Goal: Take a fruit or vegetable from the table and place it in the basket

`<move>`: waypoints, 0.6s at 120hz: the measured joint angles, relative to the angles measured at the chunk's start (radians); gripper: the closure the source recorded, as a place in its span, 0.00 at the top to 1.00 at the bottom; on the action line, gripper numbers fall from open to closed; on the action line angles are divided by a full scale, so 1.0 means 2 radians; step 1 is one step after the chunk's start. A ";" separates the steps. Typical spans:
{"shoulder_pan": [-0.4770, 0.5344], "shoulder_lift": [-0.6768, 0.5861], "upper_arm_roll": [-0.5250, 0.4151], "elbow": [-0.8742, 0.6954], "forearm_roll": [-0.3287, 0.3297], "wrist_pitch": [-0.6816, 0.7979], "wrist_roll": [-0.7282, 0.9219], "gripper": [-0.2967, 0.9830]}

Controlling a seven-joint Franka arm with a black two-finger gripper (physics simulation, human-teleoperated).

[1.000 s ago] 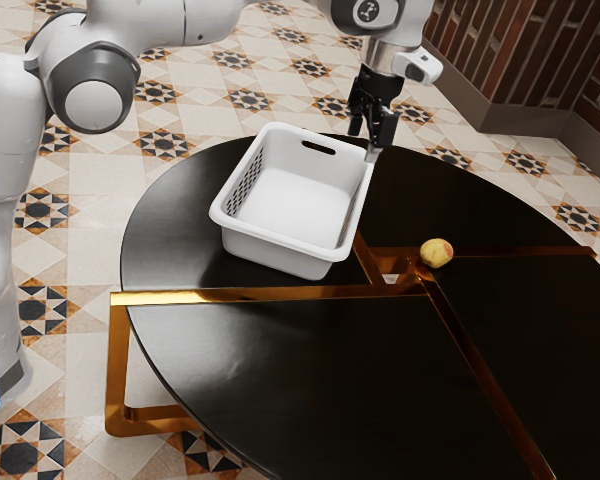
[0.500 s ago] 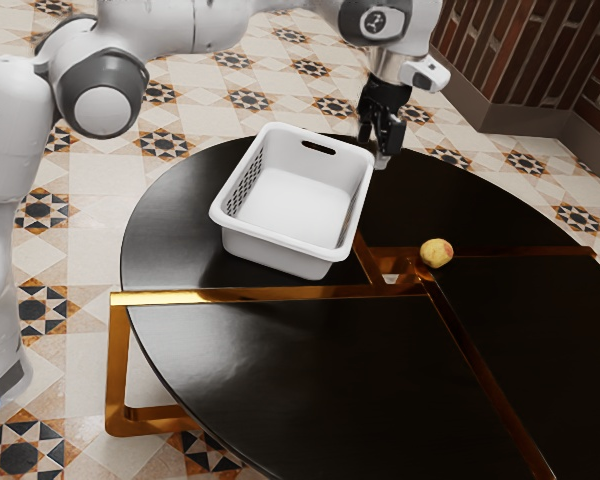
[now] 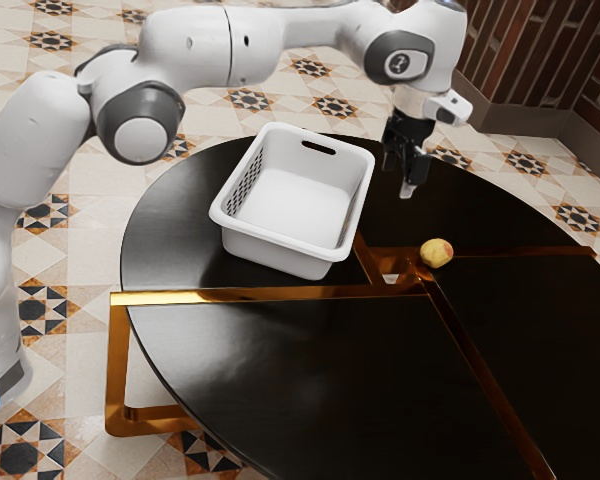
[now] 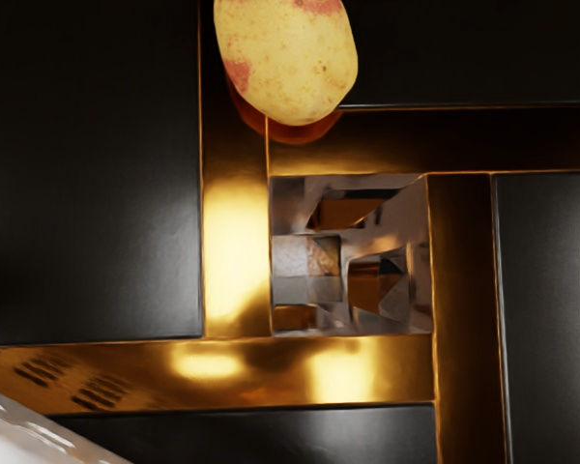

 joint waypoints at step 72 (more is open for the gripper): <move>-0.003 0.088 -0.005 0.084 -0.002 0.046 -0.004 0.77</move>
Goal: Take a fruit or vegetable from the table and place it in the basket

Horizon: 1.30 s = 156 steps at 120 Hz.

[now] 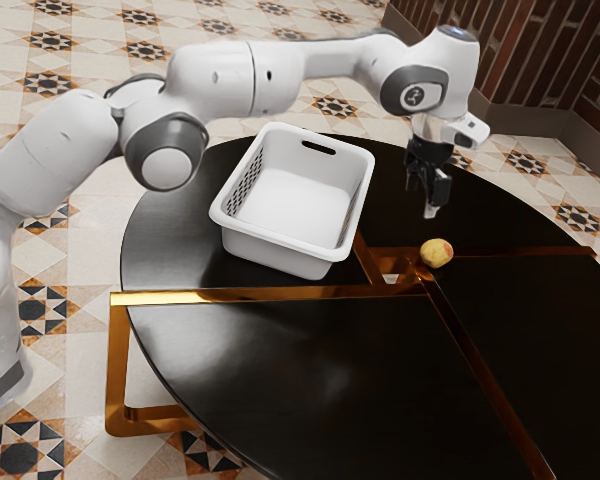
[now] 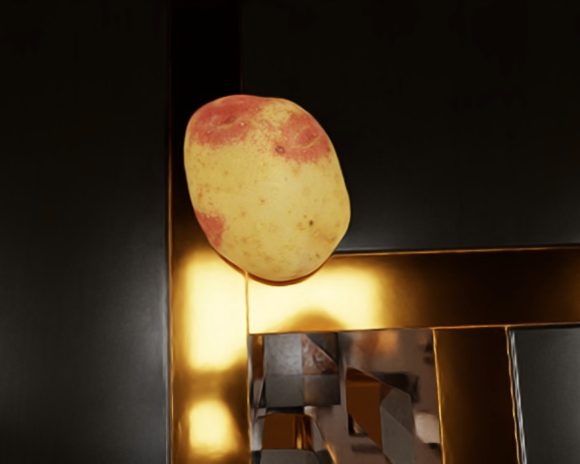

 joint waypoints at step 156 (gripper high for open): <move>0.000 0.066 0.016 0.001 0.008 0.123 -0.003 0.77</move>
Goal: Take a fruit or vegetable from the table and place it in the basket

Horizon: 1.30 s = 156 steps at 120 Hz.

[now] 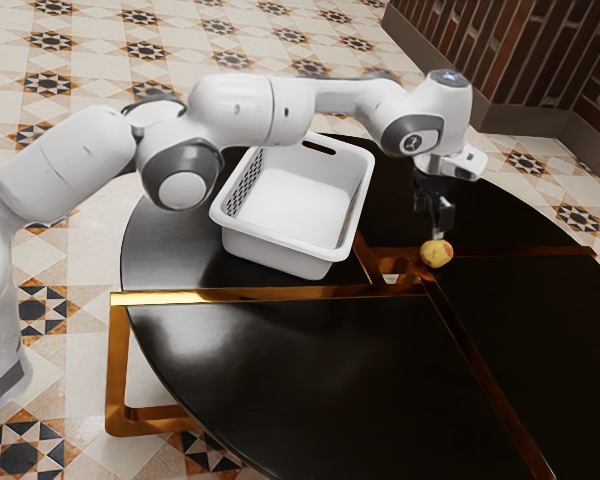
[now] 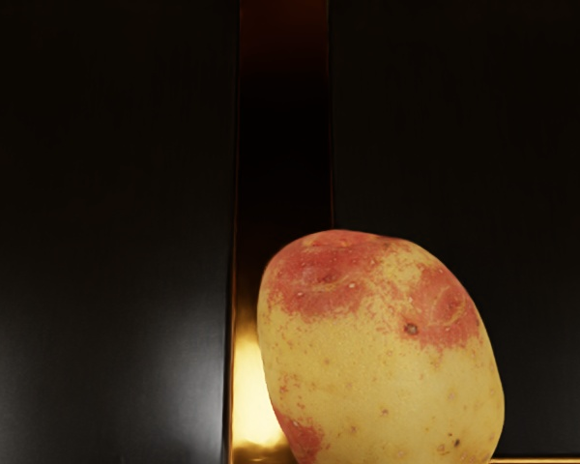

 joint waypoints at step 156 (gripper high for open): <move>0.001 0.054 -0.019 0.007 -0.009 0.062 0.000 0.63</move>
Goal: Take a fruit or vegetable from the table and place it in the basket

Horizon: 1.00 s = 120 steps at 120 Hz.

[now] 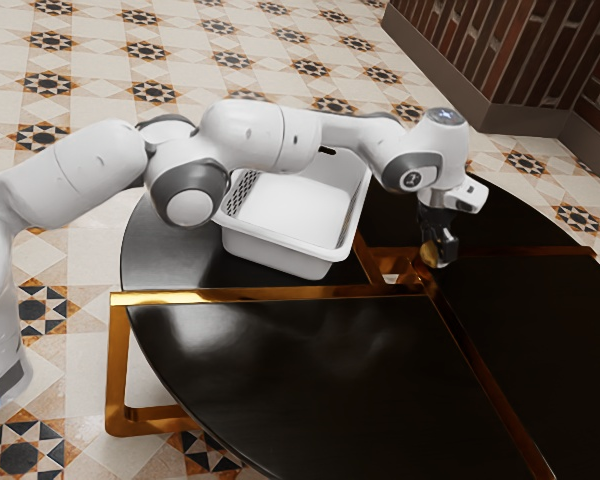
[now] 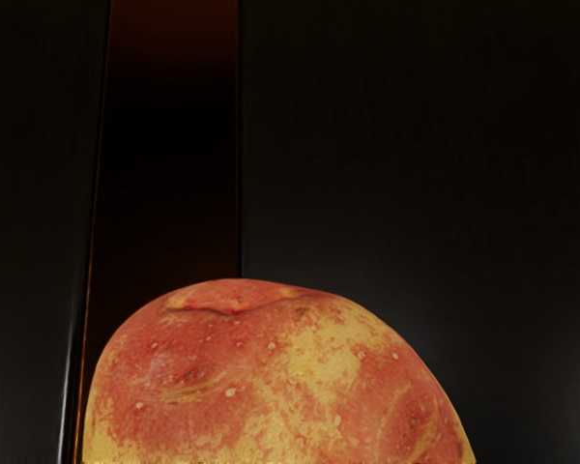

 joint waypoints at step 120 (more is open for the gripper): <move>0.008 -0.137 0.003 -0.013 0.006 -0.103 0.010 0.44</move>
